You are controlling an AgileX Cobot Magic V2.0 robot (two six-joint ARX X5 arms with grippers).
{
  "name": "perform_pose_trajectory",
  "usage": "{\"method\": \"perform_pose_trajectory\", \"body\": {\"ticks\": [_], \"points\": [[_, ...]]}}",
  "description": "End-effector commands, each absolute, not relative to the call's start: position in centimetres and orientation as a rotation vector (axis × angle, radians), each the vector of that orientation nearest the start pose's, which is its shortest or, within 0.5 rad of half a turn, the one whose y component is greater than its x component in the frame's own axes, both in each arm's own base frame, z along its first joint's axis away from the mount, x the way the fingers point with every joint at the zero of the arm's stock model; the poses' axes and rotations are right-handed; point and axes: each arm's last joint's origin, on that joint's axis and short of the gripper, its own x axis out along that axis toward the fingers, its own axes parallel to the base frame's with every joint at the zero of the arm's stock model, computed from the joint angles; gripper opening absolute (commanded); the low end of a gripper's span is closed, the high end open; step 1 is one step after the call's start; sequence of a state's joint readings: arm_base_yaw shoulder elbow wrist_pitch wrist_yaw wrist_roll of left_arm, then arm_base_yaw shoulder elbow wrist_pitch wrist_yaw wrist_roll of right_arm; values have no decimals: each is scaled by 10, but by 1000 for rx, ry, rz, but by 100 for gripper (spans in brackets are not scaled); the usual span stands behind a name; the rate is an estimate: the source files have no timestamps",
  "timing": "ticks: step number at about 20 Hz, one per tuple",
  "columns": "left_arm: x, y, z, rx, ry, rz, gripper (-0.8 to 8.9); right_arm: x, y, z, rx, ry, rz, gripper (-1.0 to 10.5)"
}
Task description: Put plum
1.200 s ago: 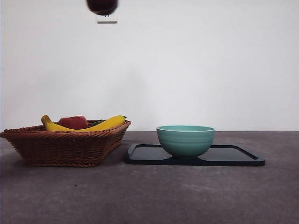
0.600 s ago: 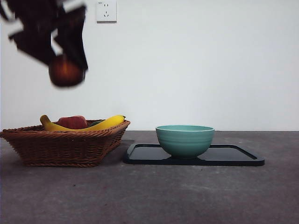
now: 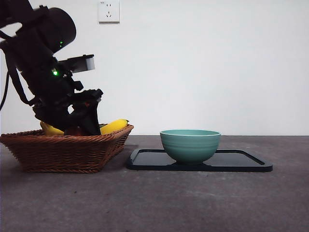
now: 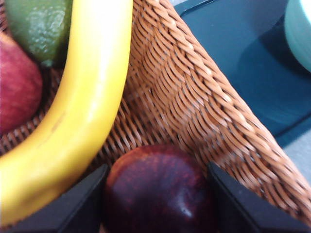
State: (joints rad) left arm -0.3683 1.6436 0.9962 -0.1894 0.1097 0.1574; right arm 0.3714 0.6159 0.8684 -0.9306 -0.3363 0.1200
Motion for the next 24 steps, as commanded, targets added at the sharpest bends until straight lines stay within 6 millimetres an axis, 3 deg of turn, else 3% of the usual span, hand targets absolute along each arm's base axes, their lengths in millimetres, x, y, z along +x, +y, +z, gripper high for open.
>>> {"method": "perform_pose_trajectory", "body": {"ticks": [1, 5, 14, 16, 20, 24], "points": [[319, -125, 189, 272, 794, -522, 150, 91, 46, 319, 100, 717, 641, 236], [322, -120, 184, 269, 806, -509, 172, 91, 46, 319, 100, 718, 641, 236], [323, -120, 181, 259, 823, -503, 446, 91, 46, 319, 100, 717, 641, 236], [322, -120, 182, 256, 821, -501, 447, 91, 46, 319, 100, 718, 641, 236], [320, -119, 199, 246, 771, -498, 446, 91, 46, 319, 100, 717, 641, 236], [308, -115, 234, 229, 665, -493, 445, 91, 46, 319, 100, 717, 640, 236]]}}
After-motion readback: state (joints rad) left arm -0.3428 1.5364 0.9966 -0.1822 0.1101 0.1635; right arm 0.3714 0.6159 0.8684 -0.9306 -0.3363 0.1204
